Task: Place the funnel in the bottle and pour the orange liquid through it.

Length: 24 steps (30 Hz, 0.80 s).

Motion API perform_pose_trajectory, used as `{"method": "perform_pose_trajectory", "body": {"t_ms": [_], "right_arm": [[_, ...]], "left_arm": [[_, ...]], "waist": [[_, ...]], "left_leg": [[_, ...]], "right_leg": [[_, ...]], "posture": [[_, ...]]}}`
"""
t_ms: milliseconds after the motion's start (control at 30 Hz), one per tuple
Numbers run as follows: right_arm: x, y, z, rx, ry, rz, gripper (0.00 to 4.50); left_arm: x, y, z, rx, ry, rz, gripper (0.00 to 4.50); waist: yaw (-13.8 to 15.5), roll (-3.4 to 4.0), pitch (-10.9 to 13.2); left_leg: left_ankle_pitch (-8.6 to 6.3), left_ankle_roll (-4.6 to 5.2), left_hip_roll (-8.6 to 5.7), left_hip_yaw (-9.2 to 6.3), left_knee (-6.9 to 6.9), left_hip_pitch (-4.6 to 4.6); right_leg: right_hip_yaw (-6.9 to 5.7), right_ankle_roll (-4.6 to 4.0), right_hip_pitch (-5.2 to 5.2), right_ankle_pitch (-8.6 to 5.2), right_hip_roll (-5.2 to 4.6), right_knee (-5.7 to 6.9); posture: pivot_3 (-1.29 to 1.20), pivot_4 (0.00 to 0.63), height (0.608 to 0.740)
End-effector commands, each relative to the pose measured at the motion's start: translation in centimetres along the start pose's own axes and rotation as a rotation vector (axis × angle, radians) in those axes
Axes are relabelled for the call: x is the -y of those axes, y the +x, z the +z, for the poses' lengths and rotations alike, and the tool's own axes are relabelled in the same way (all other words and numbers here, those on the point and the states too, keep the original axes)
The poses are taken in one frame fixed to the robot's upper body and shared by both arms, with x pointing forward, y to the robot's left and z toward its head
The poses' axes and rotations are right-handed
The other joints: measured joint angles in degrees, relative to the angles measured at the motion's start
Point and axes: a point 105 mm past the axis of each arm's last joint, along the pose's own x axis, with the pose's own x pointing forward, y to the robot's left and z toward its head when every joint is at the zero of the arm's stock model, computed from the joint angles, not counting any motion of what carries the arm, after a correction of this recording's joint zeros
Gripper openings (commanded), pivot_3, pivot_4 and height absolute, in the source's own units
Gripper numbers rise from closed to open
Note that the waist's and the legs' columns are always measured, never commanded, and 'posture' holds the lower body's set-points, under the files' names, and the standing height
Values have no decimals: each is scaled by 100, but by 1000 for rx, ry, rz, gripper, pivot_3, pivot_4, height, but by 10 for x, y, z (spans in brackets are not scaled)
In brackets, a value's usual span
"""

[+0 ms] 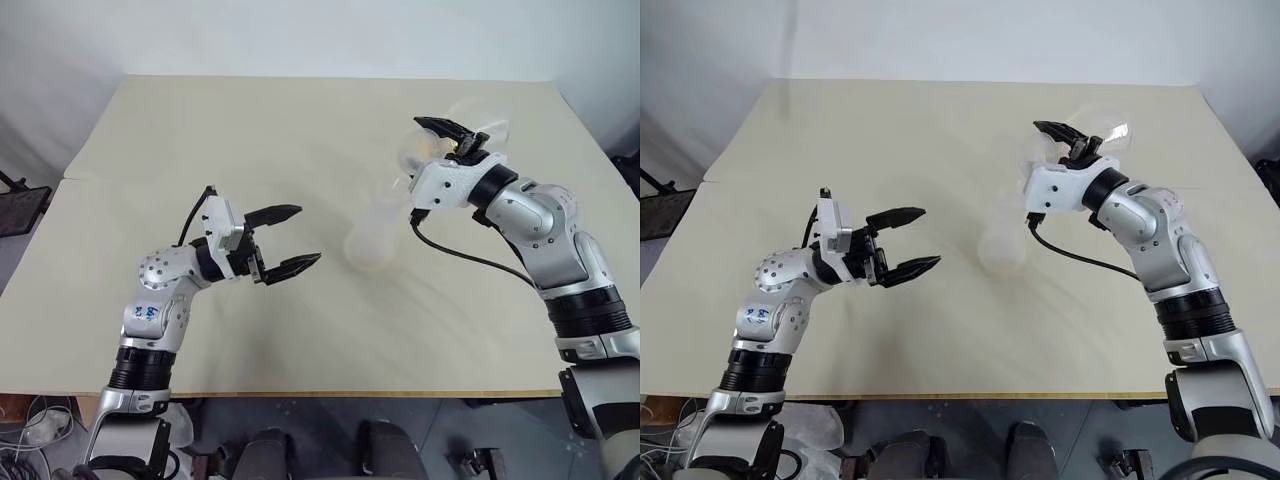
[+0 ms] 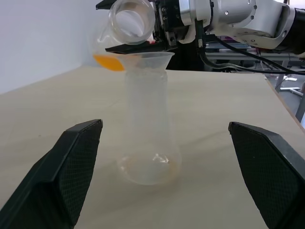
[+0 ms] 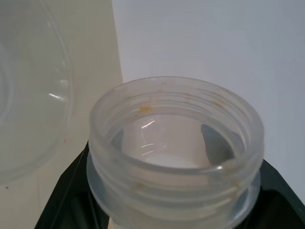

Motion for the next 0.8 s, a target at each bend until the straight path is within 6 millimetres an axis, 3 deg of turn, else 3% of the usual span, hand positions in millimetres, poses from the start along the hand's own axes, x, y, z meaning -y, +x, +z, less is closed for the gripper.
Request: {"method": "perform_pose_trajectory", "body": {"t_ms": [33,800], "right_arm": [[24,-2,7,34,-87,-59,2462],[16,-3,10,73,-263,-13,2462]], "left_arm": [[4,1,9,31,31,-15,4500],[7,-3,2,27,21,-13,4500]], "waist": [[1,0,0],[-3,0,0]], "left_leg": [[0,0,0,-1,0,0],[0,0,0,-1,0,0]], "right_leg": [[0,0,0,0,0,0],[0,0,0,0,0,0]], "posture": [[0,150,740],[0,150,740]]}}
